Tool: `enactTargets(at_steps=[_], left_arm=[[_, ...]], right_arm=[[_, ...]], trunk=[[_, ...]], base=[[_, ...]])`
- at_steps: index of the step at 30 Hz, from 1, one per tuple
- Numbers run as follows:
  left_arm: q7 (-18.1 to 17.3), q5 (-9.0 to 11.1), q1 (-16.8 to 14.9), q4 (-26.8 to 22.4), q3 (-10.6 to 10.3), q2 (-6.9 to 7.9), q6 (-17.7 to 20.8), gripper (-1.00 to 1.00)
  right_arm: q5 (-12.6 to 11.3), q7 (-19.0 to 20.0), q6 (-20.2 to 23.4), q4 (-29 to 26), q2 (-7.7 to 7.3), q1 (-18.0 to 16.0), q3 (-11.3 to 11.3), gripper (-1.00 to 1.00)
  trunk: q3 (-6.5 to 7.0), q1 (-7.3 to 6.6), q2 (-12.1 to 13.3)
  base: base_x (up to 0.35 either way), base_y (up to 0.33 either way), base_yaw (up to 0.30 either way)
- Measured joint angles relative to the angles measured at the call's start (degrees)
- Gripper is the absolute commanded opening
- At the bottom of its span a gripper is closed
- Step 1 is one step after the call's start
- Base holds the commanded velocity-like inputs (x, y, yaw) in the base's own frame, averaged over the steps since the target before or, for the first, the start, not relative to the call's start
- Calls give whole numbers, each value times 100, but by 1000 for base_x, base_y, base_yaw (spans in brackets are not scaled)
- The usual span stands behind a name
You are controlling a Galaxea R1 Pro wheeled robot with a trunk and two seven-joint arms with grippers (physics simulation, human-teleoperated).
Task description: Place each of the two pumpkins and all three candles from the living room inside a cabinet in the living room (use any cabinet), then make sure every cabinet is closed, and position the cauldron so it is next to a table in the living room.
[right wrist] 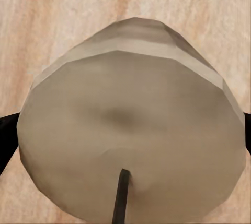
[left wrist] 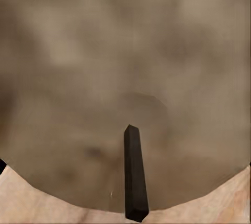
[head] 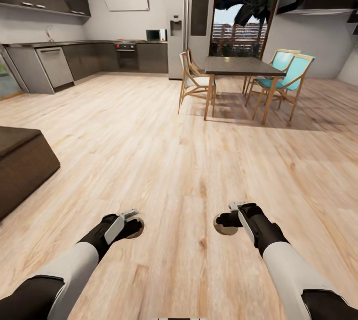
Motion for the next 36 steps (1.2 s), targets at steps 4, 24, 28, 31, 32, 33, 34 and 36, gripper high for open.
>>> enactTargets(at_steps=[4,24,28,31,32,33,34,36], left_arm=[[-78,-13,3,10,69,10,-378,-100],[-84,25,139,299,87,-12,-1256,-100],[-81,28,140,317,87,-13,-1267,-100],[-83,40,140,370,87,-15,-1269,-100],[-84,44,140,378,87,-18,-1269,-100],[-83,49,140,385,87,-22,-1270,-100],[-82,46,140,387,89,-22,-1270,-100],[-79,47,140,389,96,-22,-1270,-100]], right_arm=[[-4,10,-5,6,-13,1,-3,-100],[9,6,-81,676,28,10,15,-100],[5,7,-78,699,29,10,14,-100],[4,7,-79,702,29,10,20,-100],[5,6,-79,703,29,10,20,-100],[5,5,-79,703,29,10,19,-100],[5,2,-79,703,29,10,19,-100],[5,0,-71,704,29,10,19,-100]], trunk=[[89,-10,5],[419,-62,32],[476,-72,38],[519,-80,42],[533,-82,43],[548,-85,44],[562,-87,46],[590,-92,49]], base=[[0,0,137],[0,0,152],[0,0,175],[0,0,175],[0,0,175],[0,0,175],[0,0,174],[0,0,174]])
